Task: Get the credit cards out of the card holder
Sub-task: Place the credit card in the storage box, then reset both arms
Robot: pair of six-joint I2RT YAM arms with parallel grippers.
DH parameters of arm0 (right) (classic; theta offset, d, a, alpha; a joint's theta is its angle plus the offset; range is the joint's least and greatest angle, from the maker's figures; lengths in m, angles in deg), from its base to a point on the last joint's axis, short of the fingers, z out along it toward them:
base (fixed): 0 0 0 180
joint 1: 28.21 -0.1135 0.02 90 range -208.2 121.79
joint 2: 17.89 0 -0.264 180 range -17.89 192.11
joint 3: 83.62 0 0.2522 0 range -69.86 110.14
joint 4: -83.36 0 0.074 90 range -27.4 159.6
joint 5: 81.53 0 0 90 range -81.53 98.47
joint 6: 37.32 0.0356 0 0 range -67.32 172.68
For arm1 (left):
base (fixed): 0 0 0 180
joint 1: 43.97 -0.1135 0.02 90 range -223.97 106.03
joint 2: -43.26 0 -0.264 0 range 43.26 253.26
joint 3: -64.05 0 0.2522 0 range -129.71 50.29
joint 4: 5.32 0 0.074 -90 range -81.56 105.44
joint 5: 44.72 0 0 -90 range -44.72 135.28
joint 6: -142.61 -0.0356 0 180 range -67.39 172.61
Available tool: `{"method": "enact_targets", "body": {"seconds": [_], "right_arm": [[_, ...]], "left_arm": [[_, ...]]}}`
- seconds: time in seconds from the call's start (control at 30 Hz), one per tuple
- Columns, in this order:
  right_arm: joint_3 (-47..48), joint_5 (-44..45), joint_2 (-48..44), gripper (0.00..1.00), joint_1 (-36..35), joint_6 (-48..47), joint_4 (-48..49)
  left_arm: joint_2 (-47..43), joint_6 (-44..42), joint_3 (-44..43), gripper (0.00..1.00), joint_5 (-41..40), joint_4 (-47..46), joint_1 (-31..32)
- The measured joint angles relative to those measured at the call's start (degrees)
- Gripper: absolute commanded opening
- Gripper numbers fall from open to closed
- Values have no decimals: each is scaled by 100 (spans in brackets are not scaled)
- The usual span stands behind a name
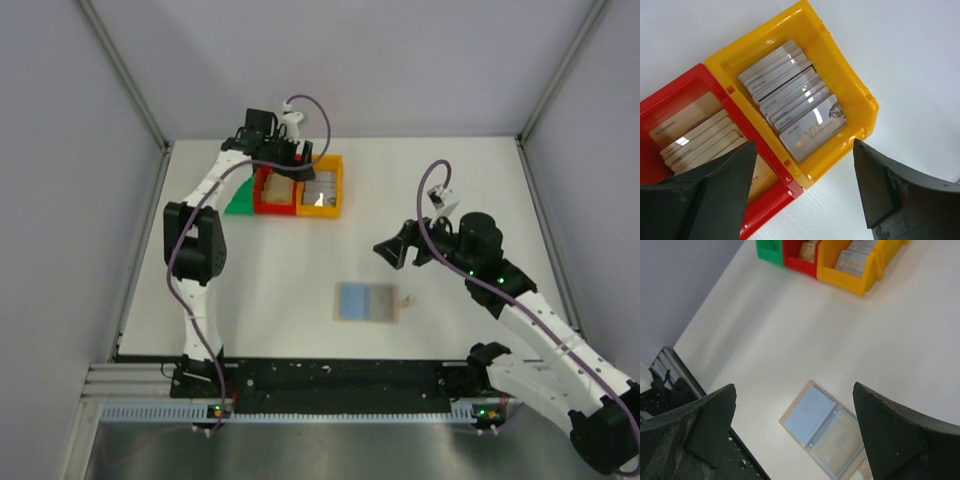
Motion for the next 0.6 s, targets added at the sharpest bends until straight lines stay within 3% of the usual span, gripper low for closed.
{"method": "enact_targets", "body": {"seconds": [0.03,0.2,0.37,0.6], "right_arm": [[52,160,-15,99,4,-55,-140],[350,1187,-160,99,35,-315,-752],[662,2796,-229,99,66,-514,-1421],[929,4441,-363,98,118,-695,-2260]], "left_arm": [[-164,98,127,97,-101,-98,0],[-1698,820,1606,98,-511,-922,-42],[-3696,1674,3449,98,-1025,-1722,-155],[-6625,2306,5668,99,-2677,-1801,-267]]}}
